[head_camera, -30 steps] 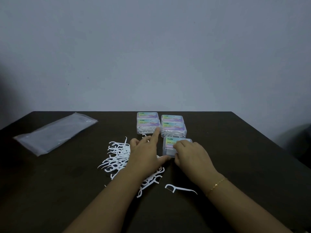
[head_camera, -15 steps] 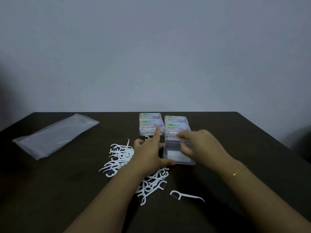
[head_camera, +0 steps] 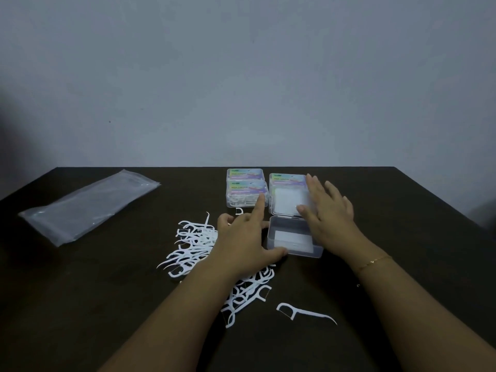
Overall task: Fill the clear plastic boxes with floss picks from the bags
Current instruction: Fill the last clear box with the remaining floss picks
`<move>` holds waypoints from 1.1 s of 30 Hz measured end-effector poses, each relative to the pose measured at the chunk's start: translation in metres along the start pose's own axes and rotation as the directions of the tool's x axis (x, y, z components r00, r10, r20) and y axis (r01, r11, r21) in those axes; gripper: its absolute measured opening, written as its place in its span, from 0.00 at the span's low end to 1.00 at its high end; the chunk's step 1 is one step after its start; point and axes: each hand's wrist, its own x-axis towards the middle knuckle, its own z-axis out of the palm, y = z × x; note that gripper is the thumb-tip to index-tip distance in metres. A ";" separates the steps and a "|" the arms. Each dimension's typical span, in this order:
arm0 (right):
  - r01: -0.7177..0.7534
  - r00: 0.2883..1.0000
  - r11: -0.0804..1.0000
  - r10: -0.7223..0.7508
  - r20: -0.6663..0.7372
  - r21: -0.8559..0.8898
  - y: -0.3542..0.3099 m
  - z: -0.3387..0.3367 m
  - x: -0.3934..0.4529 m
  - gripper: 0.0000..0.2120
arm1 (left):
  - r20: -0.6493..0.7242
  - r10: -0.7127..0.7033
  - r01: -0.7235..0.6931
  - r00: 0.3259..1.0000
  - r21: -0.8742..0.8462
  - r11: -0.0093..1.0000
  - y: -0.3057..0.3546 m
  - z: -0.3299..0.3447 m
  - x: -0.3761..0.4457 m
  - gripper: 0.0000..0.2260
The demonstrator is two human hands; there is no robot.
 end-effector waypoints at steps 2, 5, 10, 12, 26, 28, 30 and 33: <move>0.008 1.000 1.000 -0.008 -0.029 -0.001 -0.002 -0.005 -0.002 0.29 | -0.007 0.004 -0.004 1.000 0.015 1.000 -0.001 0.000 -0.001 0.48; 0.007 0.998 1.000 -0.007 -0.065 0.009 -0.002 -0.011 -0.011 0.29 | -0.013 -0.006 0.006 1.000 0.023 1.000 -0.002 -0.001 -0.004 0.47; 0.024 0.974 0.996 -0.004 -0.225 0.086 0.000 -0.020 -0.043 0.24 | -0.051 -0.028 0.029 0.998 0.023 0.999 0.002 -0.012 -0.018 0.43; 0.082 0.955 0.985 -0.033 -0.295 0.155 -0.001 -0.022 -0.060 0.20 | -0.071 -0.033 0.036 0.997 0.046 0.998 0.003 -0.018 -0.024 0.41; 0.243 0.899 0.950 -0.297 0.322 0.198 -0.008 -0.016 -0.110 0.07 | -0.003 0.009 -0.009 1.000 0.196 0.981 -0.025 -0.045 -0.095 0.49; 0.271 0.897 0.947 -0.313 0.312 0.172 -0.015 -0.012 -0.105 0.07 | -0.002 -0.013 0.013 1.000 0.167 0.986 -0.028 -0.046 -0.097 0.46; 0.295 0.896 0.943 -0.329 0.297 0.153 -0.023 -0.007 -0.098 0.06 | -0.008 -0.021 0.022 1.000 0.150 0.988 -0.028 -0.047 -0.097 0.41; 0.340 0.903 0.939 -0.339 0.265 0.044 -0.037 0.001 -0.088 0.11 | -0.006 -0.046 0.047 0.999 0.157 0.986 -0.027 -0.049 -0.095 0.26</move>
